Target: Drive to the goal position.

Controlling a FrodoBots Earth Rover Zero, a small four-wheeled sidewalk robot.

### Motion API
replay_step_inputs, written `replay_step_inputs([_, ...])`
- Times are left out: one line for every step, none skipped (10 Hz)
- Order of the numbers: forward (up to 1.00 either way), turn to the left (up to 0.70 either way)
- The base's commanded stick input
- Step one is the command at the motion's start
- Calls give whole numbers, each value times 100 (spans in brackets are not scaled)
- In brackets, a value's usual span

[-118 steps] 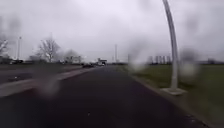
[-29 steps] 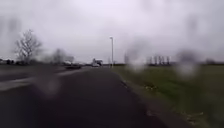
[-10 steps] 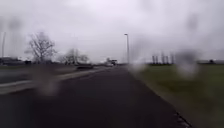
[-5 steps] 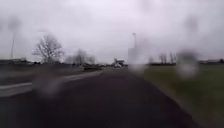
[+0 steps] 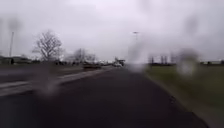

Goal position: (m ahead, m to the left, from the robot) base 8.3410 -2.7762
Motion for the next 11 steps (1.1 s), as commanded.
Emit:
replay_step_inputs([100, 0])
replay_step_inputs([100, -2])
replay_step_inputs([100, -39])
replay_step_inputs([100, -34])
replay_step_inputs([100, -28])
replay_step_inputs([100, -14])
replay_step_inputs([100, 0])
replay_step_inputs([100, 0])
replay_step_inputs([100, 0])
replay_step_inputs([100, 0])
replay_step_inputs([100, 0])
